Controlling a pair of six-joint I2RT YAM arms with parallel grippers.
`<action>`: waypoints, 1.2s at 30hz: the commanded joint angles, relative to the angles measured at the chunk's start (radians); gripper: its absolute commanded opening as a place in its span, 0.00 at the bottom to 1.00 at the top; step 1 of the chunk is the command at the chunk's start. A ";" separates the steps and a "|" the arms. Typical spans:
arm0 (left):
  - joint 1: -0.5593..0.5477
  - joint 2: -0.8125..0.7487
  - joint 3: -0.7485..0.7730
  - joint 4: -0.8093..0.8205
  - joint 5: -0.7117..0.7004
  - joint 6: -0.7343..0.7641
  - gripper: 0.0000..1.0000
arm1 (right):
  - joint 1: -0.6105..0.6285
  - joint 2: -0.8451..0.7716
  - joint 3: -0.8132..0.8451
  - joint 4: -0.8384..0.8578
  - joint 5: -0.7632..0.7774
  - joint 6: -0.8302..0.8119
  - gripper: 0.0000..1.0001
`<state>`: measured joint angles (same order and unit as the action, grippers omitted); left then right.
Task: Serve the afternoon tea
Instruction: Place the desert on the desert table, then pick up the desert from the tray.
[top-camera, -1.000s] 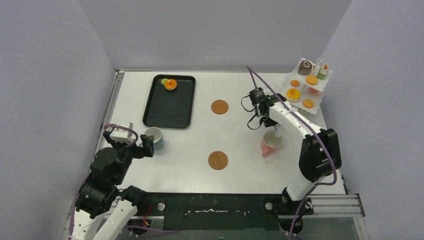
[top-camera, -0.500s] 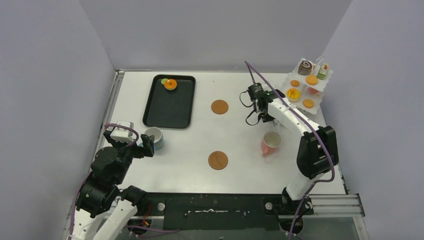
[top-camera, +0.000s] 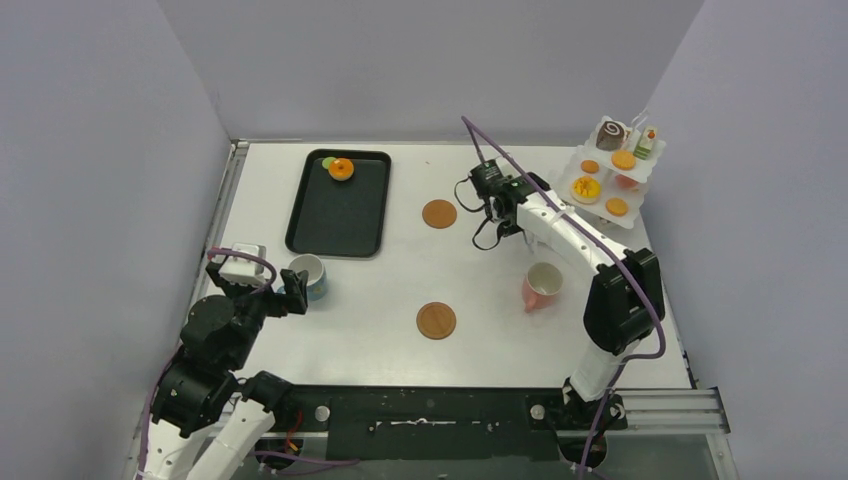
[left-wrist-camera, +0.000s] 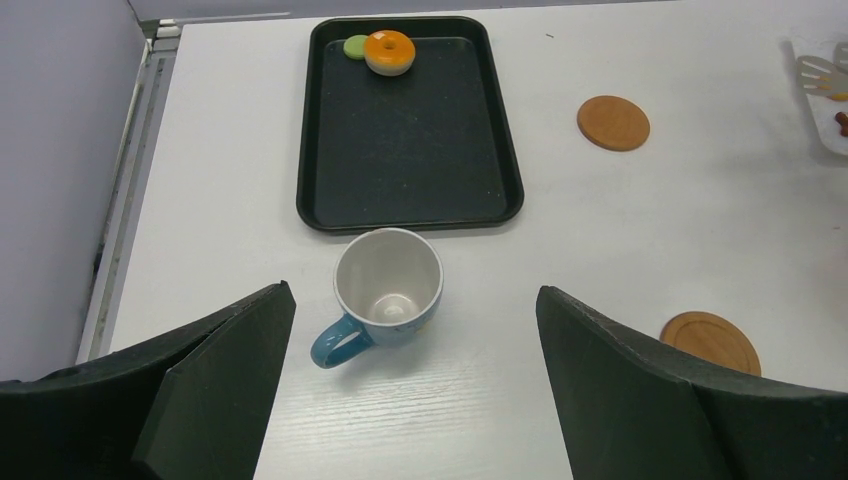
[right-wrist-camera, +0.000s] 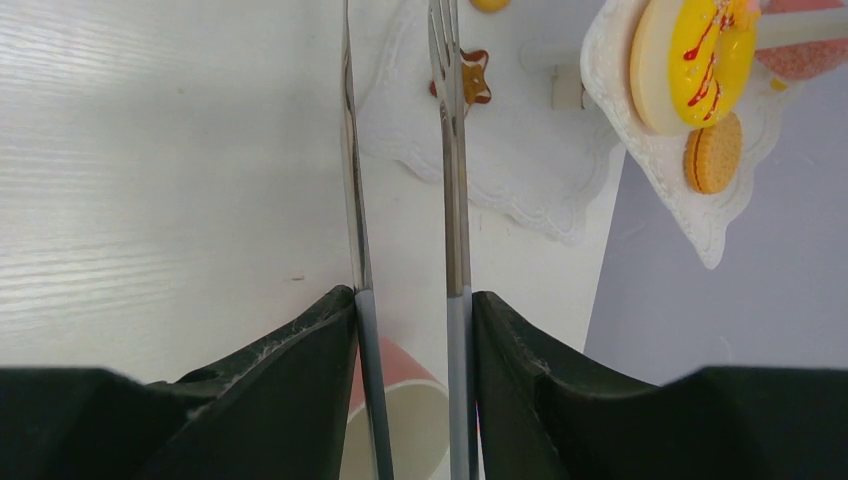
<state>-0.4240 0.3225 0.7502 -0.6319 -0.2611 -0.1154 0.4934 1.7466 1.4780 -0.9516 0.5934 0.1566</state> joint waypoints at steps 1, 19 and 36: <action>0.001 -0.011 0.008 0.052 -0.005 0.013 0.90 | 0.060 -0.016 0.095 0.008 0.020 0.022 0.42; 0.002 -0.025 0.006 0.055 -0.004 0.010 0.90 | 0.130 -0.022 0.039 0.573 -0.499 0.193 0.42; -0.002 -0.049 0.007 0.051 -0.006 0.005 0.90 | 0.250 0.386 0.298 0.898 -0.596 -0.069 0.47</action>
<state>-0.4240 0.2901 0.7502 -0.6319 -0.2615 -0.1154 0.7143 2.1052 1.6222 -0.1894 0.0078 0.2485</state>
